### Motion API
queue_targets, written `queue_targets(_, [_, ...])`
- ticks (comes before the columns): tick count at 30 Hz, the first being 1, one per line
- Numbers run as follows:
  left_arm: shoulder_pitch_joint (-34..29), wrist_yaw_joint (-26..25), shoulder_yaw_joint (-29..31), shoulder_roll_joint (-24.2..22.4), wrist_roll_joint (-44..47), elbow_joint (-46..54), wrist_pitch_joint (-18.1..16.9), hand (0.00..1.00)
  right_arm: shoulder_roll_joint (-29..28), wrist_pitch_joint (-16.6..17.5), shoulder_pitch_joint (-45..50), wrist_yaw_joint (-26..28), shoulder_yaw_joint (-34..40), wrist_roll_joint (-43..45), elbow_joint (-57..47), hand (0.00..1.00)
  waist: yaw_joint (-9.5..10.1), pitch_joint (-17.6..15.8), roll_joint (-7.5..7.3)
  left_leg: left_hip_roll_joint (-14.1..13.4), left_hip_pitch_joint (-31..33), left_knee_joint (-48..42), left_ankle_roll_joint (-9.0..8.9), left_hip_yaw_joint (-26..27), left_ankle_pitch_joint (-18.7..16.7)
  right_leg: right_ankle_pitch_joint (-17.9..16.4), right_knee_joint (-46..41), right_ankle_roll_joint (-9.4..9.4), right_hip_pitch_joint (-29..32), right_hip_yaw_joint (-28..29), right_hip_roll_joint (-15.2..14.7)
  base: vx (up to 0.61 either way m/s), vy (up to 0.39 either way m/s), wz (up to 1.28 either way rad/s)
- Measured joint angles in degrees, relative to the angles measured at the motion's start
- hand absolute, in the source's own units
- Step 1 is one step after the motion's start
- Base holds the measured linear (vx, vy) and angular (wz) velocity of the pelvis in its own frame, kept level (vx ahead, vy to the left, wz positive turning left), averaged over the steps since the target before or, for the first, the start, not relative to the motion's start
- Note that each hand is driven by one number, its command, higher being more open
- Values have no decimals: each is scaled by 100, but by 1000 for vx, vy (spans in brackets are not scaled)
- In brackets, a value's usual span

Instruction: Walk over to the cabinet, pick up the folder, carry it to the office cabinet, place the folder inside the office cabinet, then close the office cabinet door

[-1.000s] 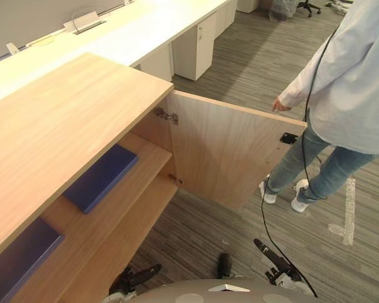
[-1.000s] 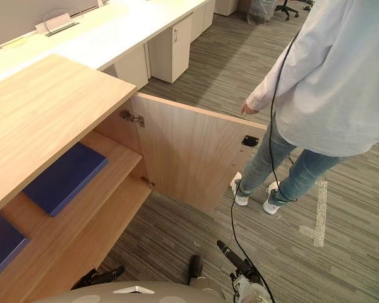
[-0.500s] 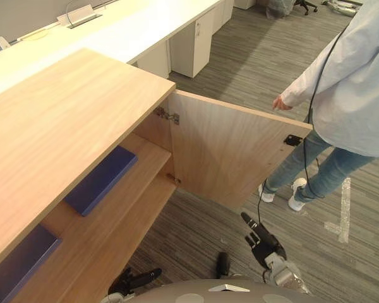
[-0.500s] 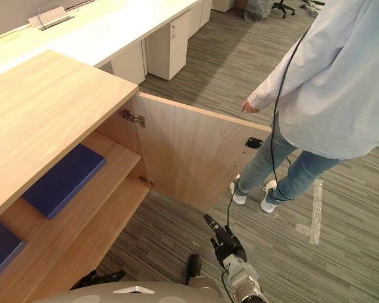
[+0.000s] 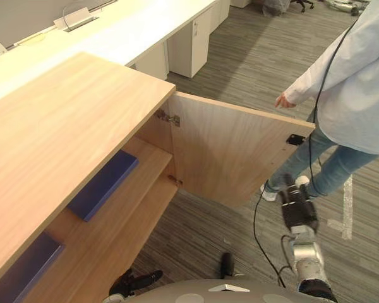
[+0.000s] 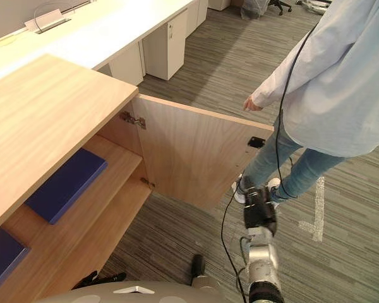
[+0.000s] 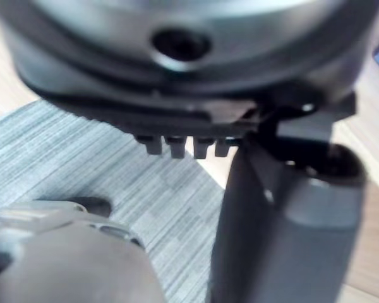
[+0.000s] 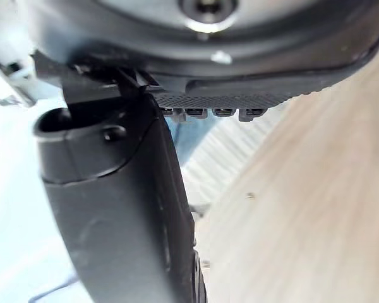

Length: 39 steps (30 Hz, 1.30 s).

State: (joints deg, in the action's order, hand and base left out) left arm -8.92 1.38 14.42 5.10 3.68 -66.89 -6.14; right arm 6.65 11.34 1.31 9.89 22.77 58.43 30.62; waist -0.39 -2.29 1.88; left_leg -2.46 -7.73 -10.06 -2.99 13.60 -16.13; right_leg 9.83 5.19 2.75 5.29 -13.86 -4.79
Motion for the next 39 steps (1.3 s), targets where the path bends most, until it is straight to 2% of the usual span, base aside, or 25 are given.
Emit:
queue_targets(6, [-22,4,4,-1,1,12,0,100,338,71,-35,-349,392,-613,-294,100,-75,64,83,14,-7,-98,0,-53,0,-10,0,2,-44,20,-9,6,19,-3])
queue_targets(8, [-47,13,4,9,2,14,0,100,643,33,-157,-445,424,-1114,-297,100,-141,81,108,16,-12,-109,0,-59,0,-10,0,2,-49,29,-9,-9,13,-3])
queue_targets(13, [-86,80,1,15,1,13,1,100,1389,-68,-487,-417,315,-1803,-465,100,-143,101,139,12,-64,-159,0,-60,0,-10,0,2,-71,150,-3,-28,16,-11])
queue_targets(15, [-85,163,-2,33,2,14,-1,100,1739,-99,-657,-370,81,-2004,-465,100,-144,105,145,1,-63,-166,0,-68,0,-9,0,3,-70,155,6,-43,-3,-5])
queue_targets(18, [-93,260,-5,50,1,14,-2,100,2231,-259,-928,73,-495,-2127,-547,100,-135,104,143,-34,-57,-155,0,-80,0,-24,0,-18,-47,157,42,-24,-8,-1])
queue_targets(23, [-143,418,-10,57,-4,16,-2,100,2515,-493,-1173,900,-1470,-2137,-845,100,-118,98,135,-111,-67,-81,-2,-116,0,-29,0,-28,-32,123,111,-40,-15,3])
queue_targets(25, [-204,443,-12,54,-7,30,-2,100,2571,-551,-1269,936,-1633,-2204,-834,100,-121,93,127,-124,-63,-68,-2,-140,0,-28,0,-28,-29,101,121,-28,0,5])
queue_targets(30, [-293,513,-52,63,-78,50,-1,100,3204,-695,-1432,1099,-2217,-2265,-834,100,-151,93,129,-125,-65,-77,-5,-135,1,-23,0,-31,-27,139,133,-23,19,-5])
queue_targets(39, [-295,541,-301,141,-182,114,-15,100,3698,-732,-1833,1099,-3056,-2492,-796,100,-204,93,127,-223,-42,-186,-59,-129,32,-45,0,-124,-18,173,237,-20,-2,-6])
